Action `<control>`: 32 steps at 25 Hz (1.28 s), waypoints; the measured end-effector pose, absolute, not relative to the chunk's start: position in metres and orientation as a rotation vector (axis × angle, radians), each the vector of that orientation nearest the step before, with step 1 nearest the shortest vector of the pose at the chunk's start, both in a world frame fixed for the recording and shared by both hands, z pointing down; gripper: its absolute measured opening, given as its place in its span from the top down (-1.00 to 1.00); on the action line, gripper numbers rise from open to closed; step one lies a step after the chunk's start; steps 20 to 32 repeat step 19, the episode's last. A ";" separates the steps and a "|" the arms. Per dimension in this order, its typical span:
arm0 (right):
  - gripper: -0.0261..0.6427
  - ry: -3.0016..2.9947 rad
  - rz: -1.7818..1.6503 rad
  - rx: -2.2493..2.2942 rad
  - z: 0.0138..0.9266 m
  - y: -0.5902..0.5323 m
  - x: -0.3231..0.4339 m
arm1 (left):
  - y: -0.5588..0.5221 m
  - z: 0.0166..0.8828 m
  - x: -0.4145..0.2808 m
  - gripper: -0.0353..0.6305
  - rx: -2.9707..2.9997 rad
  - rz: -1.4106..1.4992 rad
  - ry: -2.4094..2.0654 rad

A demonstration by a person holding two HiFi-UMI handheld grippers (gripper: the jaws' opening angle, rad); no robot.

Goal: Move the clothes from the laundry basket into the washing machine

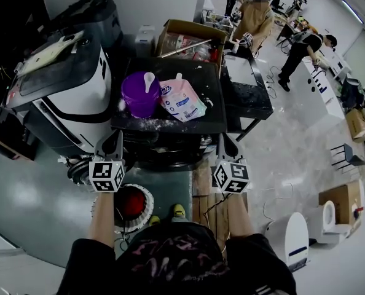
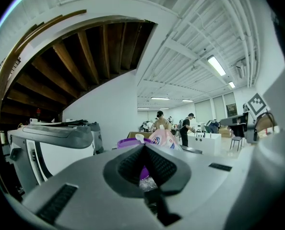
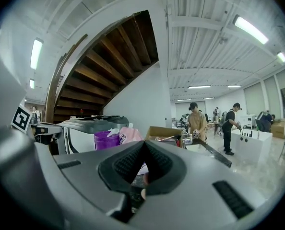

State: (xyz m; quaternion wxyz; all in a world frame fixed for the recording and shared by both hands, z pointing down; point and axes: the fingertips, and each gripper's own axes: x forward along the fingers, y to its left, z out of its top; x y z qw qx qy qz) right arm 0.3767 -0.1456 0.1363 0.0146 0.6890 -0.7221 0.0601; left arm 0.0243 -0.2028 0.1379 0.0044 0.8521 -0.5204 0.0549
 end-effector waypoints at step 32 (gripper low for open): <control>0.91 -2.256 0.162 2.128 0.132 -0.144 0.375 | -0.198 0.133 0.016 0.86 2.681 0.203 -1.660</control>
